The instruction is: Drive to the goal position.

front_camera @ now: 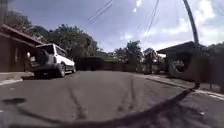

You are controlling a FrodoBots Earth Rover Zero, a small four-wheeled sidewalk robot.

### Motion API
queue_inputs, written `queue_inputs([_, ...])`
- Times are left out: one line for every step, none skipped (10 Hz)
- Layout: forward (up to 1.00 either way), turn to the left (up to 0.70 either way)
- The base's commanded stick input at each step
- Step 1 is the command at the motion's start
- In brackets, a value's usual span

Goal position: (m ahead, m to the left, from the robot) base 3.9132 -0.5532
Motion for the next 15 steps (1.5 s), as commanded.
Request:
queue_inputs([0.45, 0.00])
queue_inputs([0.45, 0.00])
queue_inputs([0.45, 0.00])
queue_inputs([0.45, 0.00])
queue_inputs([0.45, 0.00])
queue_inputs([0.45, 0.00])
queue_inputs([0.45, 0.00])
queue_inputs([0.45, 0.00])
queue_inputs([0.45, 0.00])
queue_inputs([0.45, 0.00])
queue_inputs([0.45, 0.00])
queue_inputs([0.45, 0.00])
queue_inputs([0.45, 0.00])
queue_inputs([0.45, 0.00])
queue_inputs([0.45, 0.00])
